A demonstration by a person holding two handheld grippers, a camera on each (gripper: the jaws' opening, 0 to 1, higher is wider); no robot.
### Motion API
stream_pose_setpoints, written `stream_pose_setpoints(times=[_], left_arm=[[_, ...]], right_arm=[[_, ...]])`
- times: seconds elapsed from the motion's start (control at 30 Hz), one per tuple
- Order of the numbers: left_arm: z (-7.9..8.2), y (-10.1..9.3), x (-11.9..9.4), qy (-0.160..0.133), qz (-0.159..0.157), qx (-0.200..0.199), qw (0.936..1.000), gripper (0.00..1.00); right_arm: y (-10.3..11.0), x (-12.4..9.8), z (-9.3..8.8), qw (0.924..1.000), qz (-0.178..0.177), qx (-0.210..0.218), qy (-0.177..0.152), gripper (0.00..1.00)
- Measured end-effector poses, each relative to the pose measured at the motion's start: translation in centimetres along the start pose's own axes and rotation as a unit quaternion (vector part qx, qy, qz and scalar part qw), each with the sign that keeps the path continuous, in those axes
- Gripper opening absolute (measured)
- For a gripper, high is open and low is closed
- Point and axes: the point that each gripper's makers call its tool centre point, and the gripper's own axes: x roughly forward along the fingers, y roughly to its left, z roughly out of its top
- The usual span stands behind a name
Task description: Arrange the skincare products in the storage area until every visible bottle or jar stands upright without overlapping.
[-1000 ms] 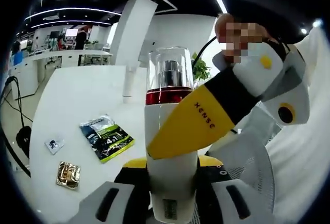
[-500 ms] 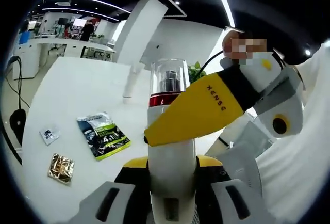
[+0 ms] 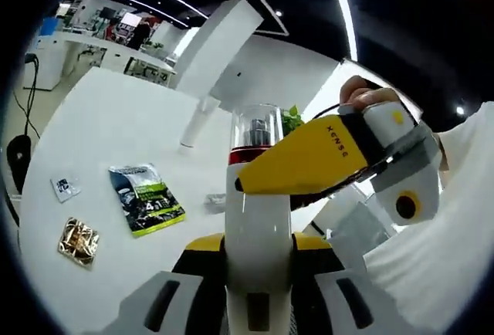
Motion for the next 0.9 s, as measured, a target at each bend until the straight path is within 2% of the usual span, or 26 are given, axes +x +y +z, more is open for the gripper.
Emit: stream_pose_setpoints(times=[0.07, 0.13, 0.37, 0.53, 0.63, 0.77, 0.9], left_arm=[[0.5, -0.4, 0.2, -0.01, -0.022, -0.052, 0.9984, 0.29], [1.1, -0.5, 0.5, -0.024, -0.035, -0.069, 0.9967, 0.29], [1.8, -1.5, 1.5, -0.037, -0.072, -0.095, 0.9922, 0.29], [1.5, -1.9, 2.1, -0.042, -0.102, -0.142, 0.9837, 0.29], [1.2, -1.5, 2.1, -0.046, -0.109, -0.158, 0.9803, 0.29], [1.1, -1.3, 2.0, -0.052, -0.108, -0.161, 0.9797, 0.29], [1.5, -1.4, 1.6, -0.064, -0.12, -0.169, 0.9761, 0.29]], right_arm=[[0.2, -0.2, -0.6, 0.9999, 0.006, 0.004, 0.01, 0.4], [0.1, -0.4, -1.0, 0.9998, 0.001, 0.008, 0.019, 0.39], [0.6, -1.3, -2.7, 0.9979, 0.002, 0.052, 0.04, 0.43], [1.1, -1.4, -2.7, 0.9976, 0.004, 0.057, 0.039, 0.45], [1.4, -1.4, -2.6, 0.9977, 0.01, 0.054, 0.04, 0.44], [1.8, -1.4, -2.8, 0.9975, 0.015, 0.055, 0.042, 0.44], [1.5, -1.7, -3.1, 0.9962, 0.01, 0.077, 0.039, 0.44]])
